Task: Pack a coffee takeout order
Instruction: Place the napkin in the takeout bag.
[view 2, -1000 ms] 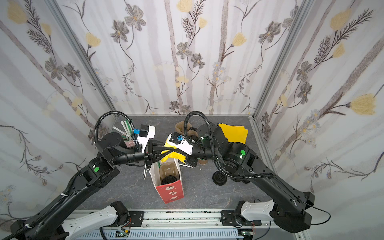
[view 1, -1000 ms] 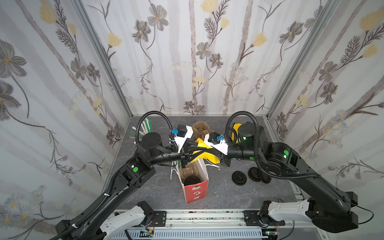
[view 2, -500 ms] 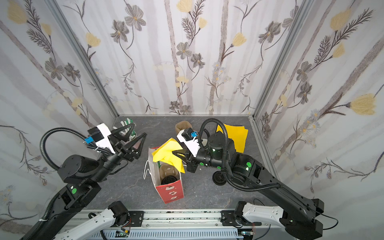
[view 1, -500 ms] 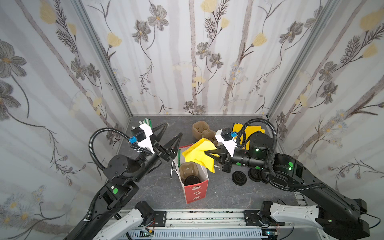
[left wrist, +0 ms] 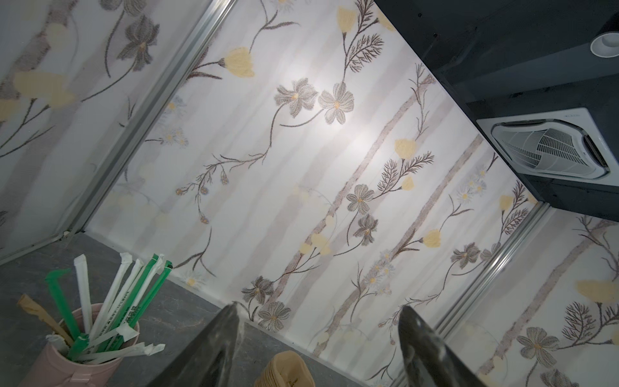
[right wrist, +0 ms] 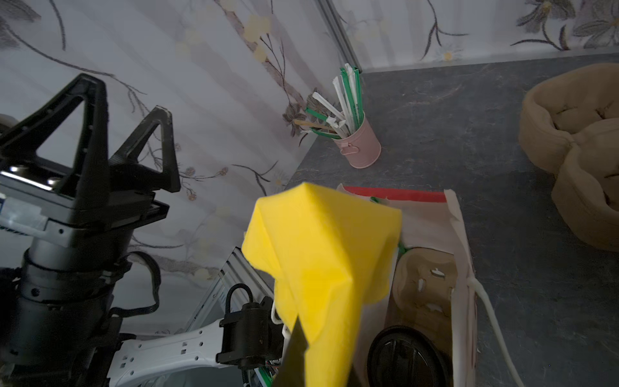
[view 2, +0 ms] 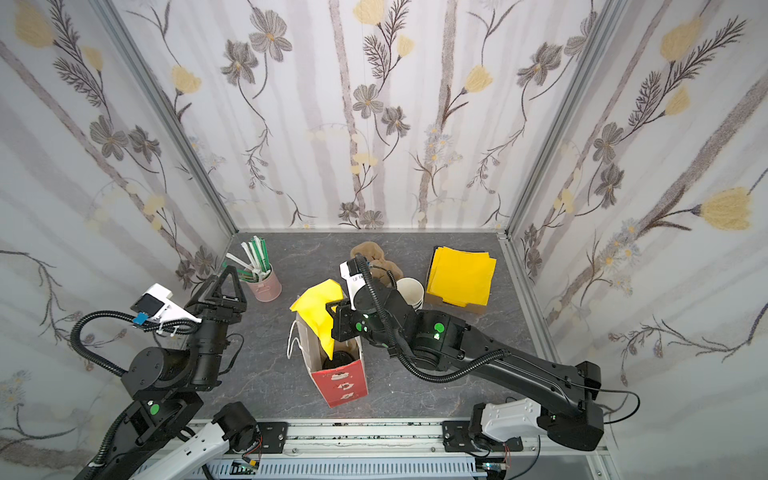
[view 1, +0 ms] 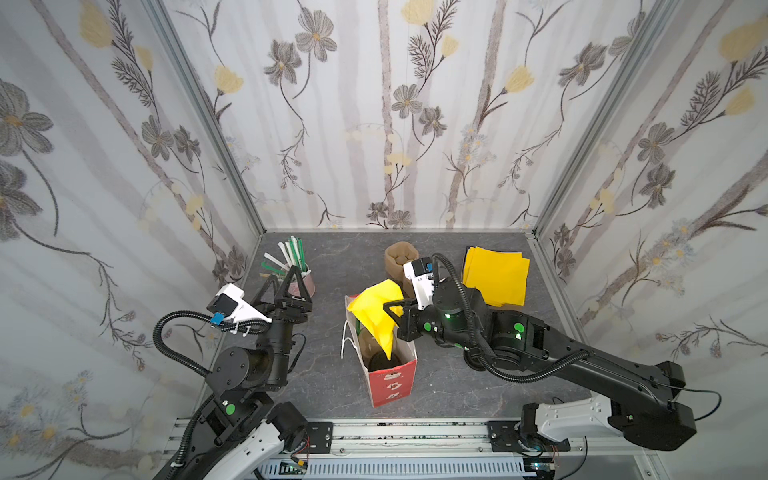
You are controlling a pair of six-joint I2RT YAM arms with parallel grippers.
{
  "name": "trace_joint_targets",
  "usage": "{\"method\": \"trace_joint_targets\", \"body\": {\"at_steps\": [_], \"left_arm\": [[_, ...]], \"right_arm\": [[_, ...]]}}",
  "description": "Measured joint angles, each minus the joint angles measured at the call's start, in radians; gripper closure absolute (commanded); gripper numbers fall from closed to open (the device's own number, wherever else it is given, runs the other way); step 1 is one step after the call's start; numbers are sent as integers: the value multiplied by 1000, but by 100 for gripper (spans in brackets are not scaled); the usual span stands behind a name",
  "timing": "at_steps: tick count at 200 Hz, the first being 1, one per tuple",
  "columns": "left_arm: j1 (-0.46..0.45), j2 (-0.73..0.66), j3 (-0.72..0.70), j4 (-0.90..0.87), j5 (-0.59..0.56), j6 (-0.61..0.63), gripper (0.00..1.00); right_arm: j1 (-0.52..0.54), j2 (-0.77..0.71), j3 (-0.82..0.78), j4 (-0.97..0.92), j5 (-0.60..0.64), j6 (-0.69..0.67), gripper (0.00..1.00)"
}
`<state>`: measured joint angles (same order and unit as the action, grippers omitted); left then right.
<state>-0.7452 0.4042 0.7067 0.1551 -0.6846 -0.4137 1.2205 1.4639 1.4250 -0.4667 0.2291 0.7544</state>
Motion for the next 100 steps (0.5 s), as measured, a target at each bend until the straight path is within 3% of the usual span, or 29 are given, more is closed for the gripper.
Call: {"method": "trace_joint_targets", "body": {"at_steps": [60,100], "left_arm": [[0,-4,-24,-67,-27,-45,23],[0,-2,-25,-89,-31,-58,23]], "right_arm": [[2,239,212,-268,12,40,100],[2,313,256,-398,36,40,100]]}}
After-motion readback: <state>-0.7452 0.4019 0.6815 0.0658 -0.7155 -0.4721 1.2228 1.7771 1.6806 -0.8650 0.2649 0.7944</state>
